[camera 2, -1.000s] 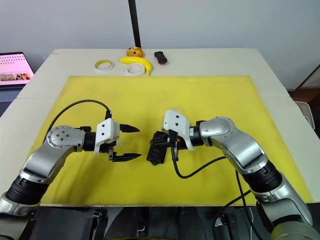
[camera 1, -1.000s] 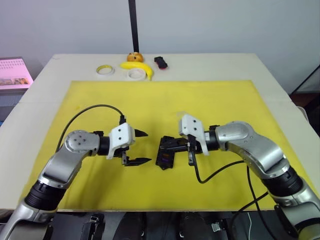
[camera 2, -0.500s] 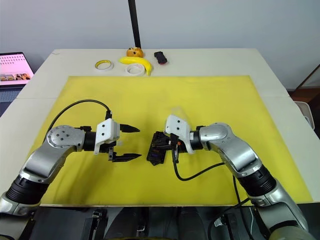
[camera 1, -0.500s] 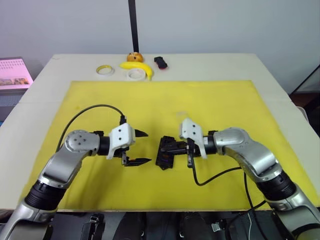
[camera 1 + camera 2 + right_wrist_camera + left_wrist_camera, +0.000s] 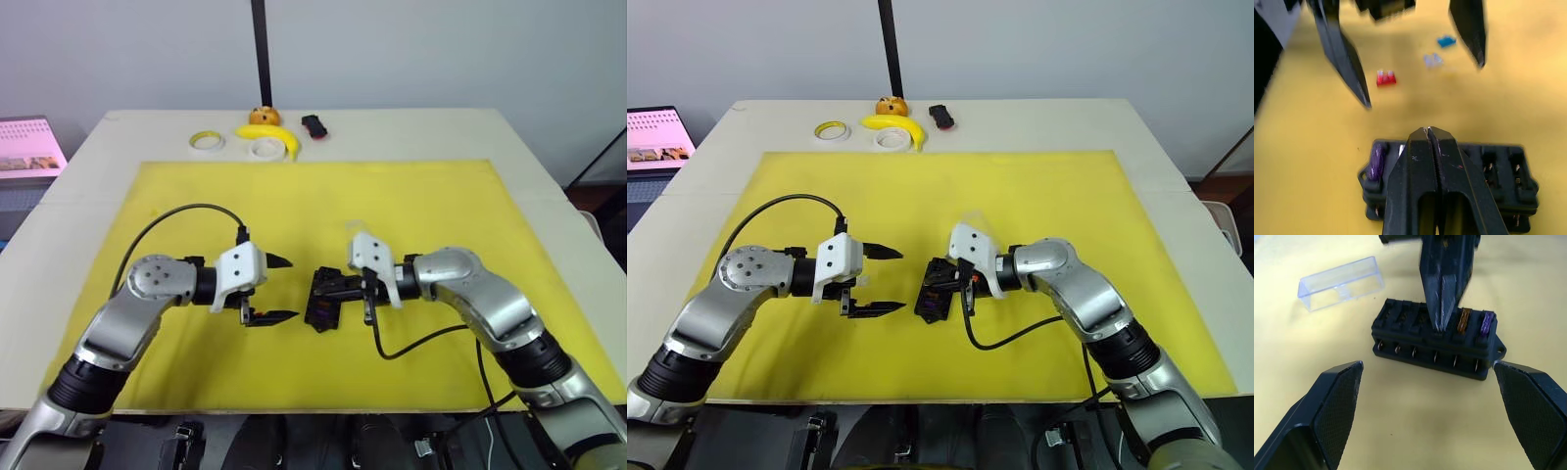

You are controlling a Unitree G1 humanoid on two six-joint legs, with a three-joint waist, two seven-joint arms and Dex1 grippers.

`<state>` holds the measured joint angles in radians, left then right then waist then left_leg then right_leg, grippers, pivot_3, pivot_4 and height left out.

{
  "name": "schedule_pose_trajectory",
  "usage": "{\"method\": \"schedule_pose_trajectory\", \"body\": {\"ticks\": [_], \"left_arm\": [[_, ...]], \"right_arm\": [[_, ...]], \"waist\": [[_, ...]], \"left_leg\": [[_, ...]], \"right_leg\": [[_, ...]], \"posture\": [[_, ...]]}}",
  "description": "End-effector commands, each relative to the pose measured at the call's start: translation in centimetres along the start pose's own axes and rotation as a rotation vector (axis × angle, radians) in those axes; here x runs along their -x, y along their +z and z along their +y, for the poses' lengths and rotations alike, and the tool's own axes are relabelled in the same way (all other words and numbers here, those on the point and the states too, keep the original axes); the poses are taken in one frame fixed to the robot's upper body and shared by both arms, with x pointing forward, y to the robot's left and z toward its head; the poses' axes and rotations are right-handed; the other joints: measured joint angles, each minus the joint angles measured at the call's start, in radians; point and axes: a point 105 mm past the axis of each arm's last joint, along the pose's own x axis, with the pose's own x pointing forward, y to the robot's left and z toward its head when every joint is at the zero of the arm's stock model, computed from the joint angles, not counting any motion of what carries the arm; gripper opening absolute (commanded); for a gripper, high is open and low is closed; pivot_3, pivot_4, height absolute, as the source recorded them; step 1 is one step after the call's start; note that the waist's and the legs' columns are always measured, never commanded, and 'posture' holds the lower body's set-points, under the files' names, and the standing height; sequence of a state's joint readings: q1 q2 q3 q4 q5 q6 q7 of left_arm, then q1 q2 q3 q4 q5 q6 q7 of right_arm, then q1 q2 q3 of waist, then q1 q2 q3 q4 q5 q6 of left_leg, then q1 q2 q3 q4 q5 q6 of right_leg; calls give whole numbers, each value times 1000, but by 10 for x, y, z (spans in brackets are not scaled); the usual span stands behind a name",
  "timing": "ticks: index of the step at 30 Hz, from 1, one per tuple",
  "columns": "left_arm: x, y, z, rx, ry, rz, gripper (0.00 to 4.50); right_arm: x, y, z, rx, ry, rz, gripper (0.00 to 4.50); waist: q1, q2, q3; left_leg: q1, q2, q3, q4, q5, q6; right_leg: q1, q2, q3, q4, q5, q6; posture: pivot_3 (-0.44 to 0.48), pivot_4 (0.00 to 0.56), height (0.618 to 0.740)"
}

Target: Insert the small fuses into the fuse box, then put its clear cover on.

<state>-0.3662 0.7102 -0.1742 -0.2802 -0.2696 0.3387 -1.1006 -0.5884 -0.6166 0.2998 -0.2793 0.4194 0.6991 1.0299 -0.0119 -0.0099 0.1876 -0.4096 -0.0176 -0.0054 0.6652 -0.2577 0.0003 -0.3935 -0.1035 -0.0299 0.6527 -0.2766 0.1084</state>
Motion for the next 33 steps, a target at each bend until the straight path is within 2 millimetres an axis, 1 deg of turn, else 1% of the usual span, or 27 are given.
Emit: {"method": "schedule_pose_trajectory", "body": {"ticks": [1,3,6,7,10,12,13,16,17,18,19,20,23,24,26,28,33], "left_arm": [[16,11,4,-23,21,12,4500],[25,12,5,-12,30,28,4500],[38,14,4,16,43,41,4500],[45,15,5,29,57,48,4500],[72,19,13,113,126,42,4500],[84,16,13,147,148,60,4500],[94,12,12,167,158,93,4500],[126,1,11,211,205,189,4500],[134,-1,10,216,219,213,4500],[142,-4,10,220,233,238,4500],[150,-6,10,221,247,262,4500],[157,-10,10,220,260,290,4500],[172,-18,7,224,285,336,4500],[175,-20,7,225,292,344,4500],[181,-23,8,224,307,358,4500],[182,-25,8,221,311,360,4500],[179,-27,9,210,310,353,4500]], "right_arm": [[15,47,5,80,19,-101,29],[24,59,4,95,9,-123,29],[34,58,1,134,-21,-82,29],[40,53,-1,164,-37,-46,29],[63,29,-9,273,-86,116,29],[74,21,-11,281,-89,148,29],[82,17,-14,274,-99,166,29],[108,3,-20,275,-137,249,866],[115,0,-21,275,-144,265,1381],[122,-2,-22,269,-157,278,1797],[129,-4,-24,265,-171,290,2340],[137,-7,-26,265,-189,309,2727],[152,-15,-30,273,-226,357,4223],[157,-16,-32,271,-238,363,4423],[164,-15,-35,275,-261,371,4423],[169,-15,-38,284,-278,377,4423],[168,-12,-39,289,-284,364,4423]], "waist": [[-2,0,0],[-2,0,0],[2,0,0],[3,0,0],[5,0,0],[1,0,0],[-2,0,0],[-6,1,1],[-4,1,1],[-2,1,1],[-1,1,1],[-1,1,1],[-1,1,1],[0,1,1],[0,1,1],[0,1,1],[-1,1,1]], "left_leg": [[0,0,0,0,0,0],[-1,0,0,0,0,0],[-1,1,0,-1,0,0],[-1,1,0,-1,0,0],[-2,-1,0,-1,-1,1],[-2,-1,0,-1,-1,1],[-2,-1,1,-1,-1,1],[-1,1,2,-2,-1,1],[-1,1,2,-2,-1,1],[-1,1,2,-2,-1,1],[-1,2,2,-2,-1,1],[-1,2,2,-2,-1,1],[-1,2,3,-2,-1,1],[-1,2,3,-2,-1,1],[-1,2,3,-2,-1,1],[-1,2,3,-2,-1,1],[-1,1,3,-3,-2,0]], "right_leg": [[0,0,0,0,0,0],[-2,0,0,0,0,0],[-1,0,0,0,0,0],[0,0,0,-2,0,0],[0,-2,0,-3,0,0],[0,-2,0,-4,0,0],[-1,-2,0,-3,0,0],[-2,-1,0,-3,0,0],[-2,-1,0,-3,0,0],[-2,0,0,-3,0,0],[-2,0,0,-3,0,0],[-1,0,0,-3,0,0],[-1,-2,0,-4,0,-1],[-2,-2,0,-5,-1,-2],[-1,-5,0,-5,-2,-4],[-2,-6,0,-5,-2,-4],[-2,-9,0,-5,-2,-4]], "posture": [[0,150,740],[0,150,740],[0,150,740],[0,150,740],[0,150,740],[0,150,740],[0,150,740],[0,150,740],[0,150,740],[0,150,740],[0,150,740],[0,150,740],[0,150,740],[0,150,740],[0,150,740],[0,150,740],[0,150,740]]}}
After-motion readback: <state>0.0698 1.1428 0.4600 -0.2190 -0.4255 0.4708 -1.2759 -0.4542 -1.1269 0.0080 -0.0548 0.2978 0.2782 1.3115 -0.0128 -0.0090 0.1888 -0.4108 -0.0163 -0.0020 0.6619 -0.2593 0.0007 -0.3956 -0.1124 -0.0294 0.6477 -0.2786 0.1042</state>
